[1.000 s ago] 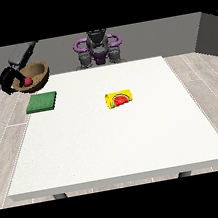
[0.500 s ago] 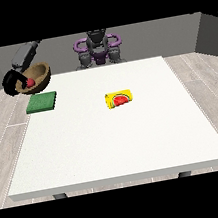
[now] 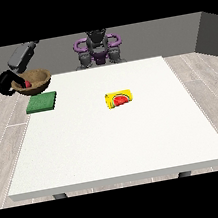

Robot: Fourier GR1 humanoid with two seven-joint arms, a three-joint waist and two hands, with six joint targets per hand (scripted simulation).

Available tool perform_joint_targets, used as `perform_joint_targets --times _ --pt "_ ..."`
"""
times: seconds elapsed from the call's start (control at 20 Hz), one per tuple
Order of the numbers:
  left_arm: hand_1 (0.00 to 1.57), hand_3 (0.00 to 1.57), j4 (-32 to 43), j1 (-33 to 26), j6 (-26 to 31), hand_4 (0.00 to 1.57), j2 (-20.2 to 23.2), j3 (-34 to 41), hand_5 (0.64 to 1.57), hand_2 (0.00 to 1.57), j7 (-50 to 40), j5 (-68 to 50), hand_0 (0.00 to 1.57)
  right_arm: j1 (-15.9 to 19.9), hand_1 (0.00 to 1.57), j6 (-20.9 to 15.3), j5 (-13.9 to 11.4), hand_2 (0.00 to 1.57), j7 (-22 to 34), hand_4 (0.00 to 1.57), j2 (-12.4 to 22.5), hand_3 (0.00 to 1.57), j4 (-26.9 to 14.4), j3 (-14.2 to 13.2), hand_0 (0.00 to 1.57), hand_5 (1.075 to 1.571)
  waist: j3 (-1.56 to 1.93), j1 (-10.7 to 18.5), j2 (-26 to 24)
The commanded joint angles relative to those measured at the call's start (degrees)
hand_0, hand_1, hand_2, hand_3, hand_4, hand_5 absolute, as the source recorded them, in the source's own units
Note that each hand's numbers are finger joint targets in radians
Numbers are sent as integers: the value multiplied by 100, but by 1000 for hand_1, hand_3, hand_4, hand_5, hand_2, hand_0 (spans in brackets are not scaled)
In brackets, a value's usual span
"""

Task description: Pick the cup and pour the ball into the bowl, then pick the bowl and place it on the pad

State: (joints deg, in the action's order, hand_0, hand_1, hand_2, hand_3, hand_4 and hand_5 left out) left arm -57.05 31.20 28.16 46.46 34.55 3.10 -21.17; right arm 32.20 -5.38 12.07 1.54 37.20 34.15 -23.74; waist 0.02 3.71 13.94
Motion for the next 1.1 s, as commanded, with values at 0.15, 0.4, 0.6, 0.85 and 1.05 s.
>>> perform_joint_targets --times 0.15,0.4,0.6,0.85,1.05 --pt "0 0 -32 154 -57 1187 218 -19 1564 0 -106 -89 0 320 1451 -346 138 1383 -443 0 -453 753 -227 -140 1451 1540 5 143 311" --pt "0 0 143 15 114 1194 265 108 1567 0 570 -54 0 587 1151 -401 49 1324 -375 187 144 1000 -171 -183 1151 1532 0 235 539" --pt "0 0 271 198 237 1199 580 135 1568 0 187 -225 0 503 0 138 -275 212 -162 0 104 0 -295 309 0 1442 0 245 464" --pt "0 0 -658 -40 -250 1190 -309 -397 1569 0 -87 -167 0 567 0 35 -467 0 -153 0 -56 0 -648 455 0 1407 6 364 -7" --pt "0 0 84 -215 -317 1190 -176 -422 1569 0 -39 154 0 850 0 374 -578 0 815 200 296 0 -124 750 0 1375 -12 -89 -733"
